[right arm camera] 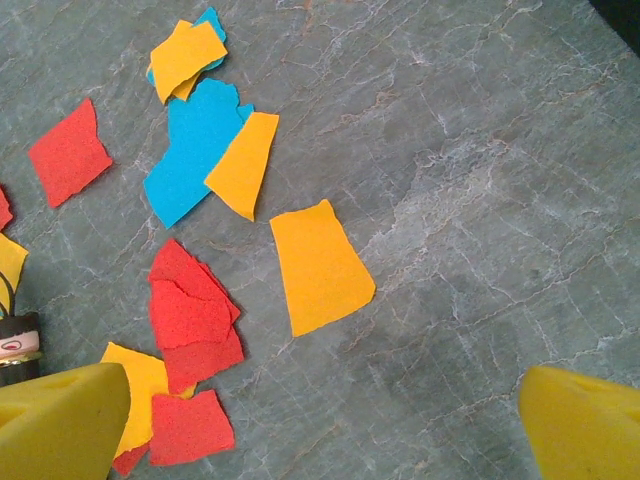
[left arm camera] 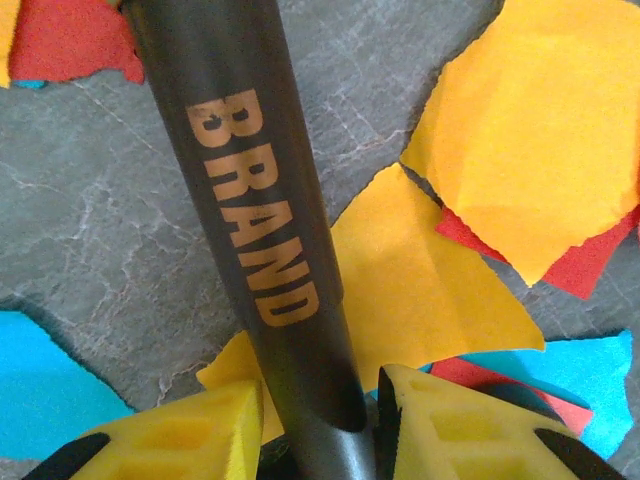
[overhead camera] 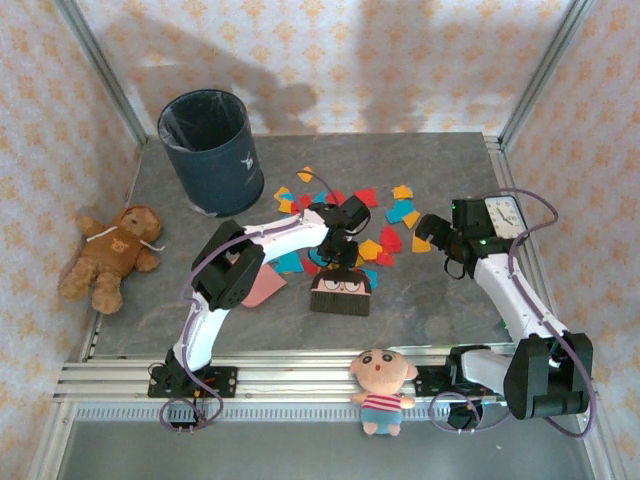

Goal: Sweep away the paper scraps from the table

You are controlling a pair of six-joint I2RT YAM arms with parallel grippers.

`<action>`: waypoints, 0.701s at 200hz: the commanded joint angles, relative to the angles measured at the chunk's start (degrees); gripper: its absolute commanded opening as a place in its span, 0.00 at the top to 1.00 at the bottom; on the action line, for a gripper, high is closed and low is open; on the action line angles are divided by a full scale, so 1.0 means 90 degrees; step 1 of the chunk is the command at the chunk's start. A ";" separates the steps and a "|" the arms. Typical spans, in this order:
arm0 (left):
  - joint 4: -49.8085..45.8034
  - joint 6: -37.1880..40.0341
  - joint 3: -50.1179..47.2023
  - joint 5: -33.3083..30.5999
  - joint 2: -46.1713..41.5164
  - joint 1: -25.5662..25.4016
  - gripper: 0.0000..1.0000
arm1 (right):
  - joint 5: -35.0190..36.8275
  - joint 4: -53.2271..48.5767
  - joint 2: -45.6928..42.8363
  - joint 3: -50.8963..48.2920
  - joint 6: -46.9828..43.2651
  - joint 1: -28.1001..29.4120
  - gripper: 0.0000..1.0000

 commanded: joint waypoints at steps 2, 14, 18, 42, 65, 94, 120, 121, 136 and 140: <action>0.0004 -0.0124 0.0053 0.0041 0.0117 -0.0031 0.65 | 0.0203 -0.0153 0.0050 0.0168 0.0043 0.0033 0.01; -0.0023 -0.0148 0.0044 -0.0008 0.0159 -0.0031 0.65 | 0.0204 -0.0145 0.0067 0.0157 0.0041 0.0033 0.01; -0.0041 -0.0157 0.0044 -0.0019 0.0180 -0.0025 0.65 | 0.0200 -0.0145 0.0072 0.0157 0.0055 0.0033 0.01; -0.0120 -0.0149 0.0018 -0.0176 0.0245 -0.0075 0.66 | 0.0198 -0.0121 0.0079 0.0128 0.0073 0.0033 0.01; -0.0224 -0.0119 0.0016 -0.0373 0.0301 -0.0124 0.68 | 0.0223 -0.0125 0.0080 0.0118 0.0076 0.0033 0.01; -0.0347 -0.0082 0.0020 -0.0573 0.0329 -0.0167 0.73 | 0.0244 -0.0136 0.0081 0.0118 0.0076 0.0033 0.01; -0.0431 0.0016 0.0038 -0.0714 0.0227 -0.0176 0.75 | 0.0241 -0.0145 0.0051 0.0127 0.0120 0.0036 0.01; -0.0438 0.0017 0.0041 -0.0716 0.0214 -0.0177 0.75 | 0.0243 -0.0145 0.0050 0.0122 0.0123 0.0034 0.01; -0.0470 0.0068 0.0058 -0.0782 0.0084 -0.0178 0.76 | 0.0218 -0.0136 0.0031 0.0118 0.0183 0.0035 0.01; -0.0465 0.0076 0.0057 -0.0794 0.0040 -0.0178 0.77 | 0.0193 -0.0136 0.0032 0.0128 0.0184 0.0038 0.01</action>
